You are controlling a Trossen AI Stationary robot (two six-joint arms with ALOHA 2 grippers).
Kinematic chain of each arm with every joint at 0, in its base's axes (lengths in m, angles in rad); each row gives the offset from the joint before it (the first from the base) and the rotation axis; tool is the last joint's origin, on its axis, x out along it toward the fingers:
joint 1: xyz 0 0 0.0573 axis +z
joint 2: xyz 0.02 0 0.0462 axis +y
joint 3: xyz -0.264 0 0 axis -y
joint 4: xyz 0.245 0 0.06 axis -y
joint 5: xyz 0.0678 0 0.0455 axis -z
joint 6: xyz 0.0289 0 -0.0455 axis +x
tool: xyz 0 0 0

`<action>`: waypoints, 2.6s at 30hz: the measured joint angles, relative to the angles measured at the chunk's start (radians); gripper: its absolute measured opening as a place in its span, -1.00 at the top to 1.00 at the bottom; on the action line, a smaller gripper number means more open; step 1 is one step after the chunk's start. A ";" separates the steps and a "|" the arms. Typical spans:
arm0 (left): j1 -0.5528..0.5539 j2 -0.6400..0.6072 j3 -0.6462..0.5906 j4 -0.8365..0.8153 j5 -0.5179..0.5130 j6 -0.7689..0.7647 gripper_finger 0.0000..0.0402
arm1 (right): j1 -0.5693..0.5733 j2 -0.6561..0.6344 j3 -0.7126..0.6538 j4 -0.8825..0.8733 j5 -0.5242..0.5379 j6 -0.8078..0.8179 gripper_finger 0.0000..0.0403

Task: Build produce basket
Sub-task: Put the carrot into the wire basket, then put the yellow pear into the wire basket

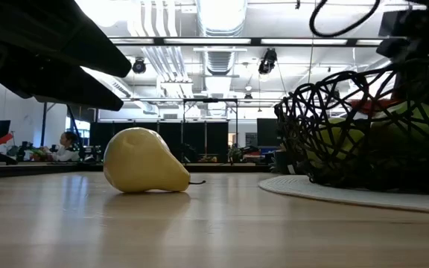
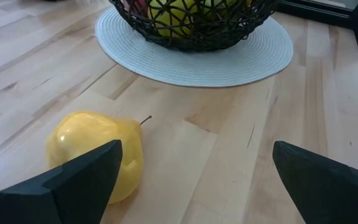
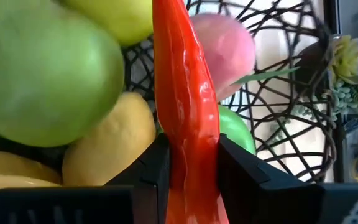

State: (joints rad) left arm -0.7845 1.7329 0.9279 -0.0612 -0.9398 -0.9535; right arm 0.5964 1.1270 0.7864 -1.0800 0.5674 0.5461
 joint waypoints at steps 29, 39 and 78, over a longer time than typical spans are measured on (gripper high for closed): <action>0.000 0.000 0.000 0.001 -0.061 -0.002 -0.99 | 0.040 0.160 0.351 -0.123 -0.004 -0.004 0.00; 0.077 0.000 0.046 0.000 0.035 0.270 -0.99 | 0.307 0.184 0.225 0.694 0.241 -0.275 0.04; 0.523 0.249 0.488 -0.879 0.824 0.727 -0.60 | 0.411 0.465 0.082 1.063 0.351 -0.268 0.04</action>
State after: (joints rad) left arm -0.2619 1.9816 1.4155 -0.9402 -0.1160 -0.2263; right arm 1.0077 1.5917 0.8688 -0.0171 0.9184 0.2779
